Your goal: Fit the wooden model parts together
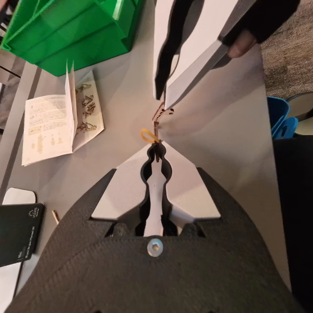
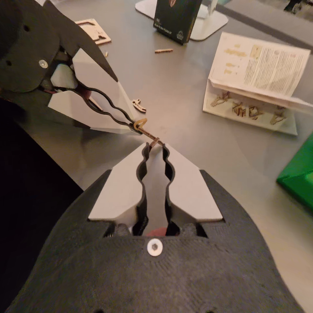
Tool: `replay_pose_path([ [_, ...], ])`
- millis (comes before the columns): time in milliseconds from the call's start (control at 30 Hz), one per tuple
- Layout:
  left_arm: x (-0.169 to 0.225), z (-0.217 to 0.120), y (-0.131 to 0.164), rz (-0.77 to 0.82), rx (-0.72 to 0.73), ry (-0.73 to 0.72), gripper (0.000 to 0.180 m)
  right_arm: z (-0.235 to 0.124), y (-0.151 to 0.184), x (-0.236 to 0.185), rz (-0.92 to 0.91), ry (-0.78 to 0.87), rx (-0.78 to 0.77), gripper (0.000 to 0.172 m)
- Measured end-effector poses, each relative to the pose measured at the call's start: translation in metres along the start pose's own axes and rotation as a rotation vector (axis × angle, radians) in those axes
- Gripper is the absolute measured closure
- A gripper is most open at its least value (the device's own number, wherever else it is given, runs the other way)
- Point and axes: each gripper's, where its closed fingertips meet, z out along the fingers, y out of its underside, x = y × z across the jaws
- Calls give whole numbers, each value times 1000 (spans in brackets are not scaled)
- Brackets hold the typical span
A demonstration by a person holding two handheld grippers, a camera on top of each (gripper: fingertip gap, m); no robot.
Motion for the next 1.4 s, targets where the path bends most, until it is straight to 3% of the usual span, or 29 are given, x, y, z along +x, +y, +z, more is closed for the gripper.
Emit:
replay_pose_path([
  [33,0,1,1,5,-6,-10,179,3,2,-1,10,-8,-5,162],
  [300,-2,1,0,55,-10,-67,179,11,4,4,91,-18,-27,169],
  [1200,-2,3,3,75,-4,-92,178,18,2,9,208,-70,-213,171],
  [1400,-3,4,6,62,-9,-94,178,20,1,8,121,-2,-220,171],
])
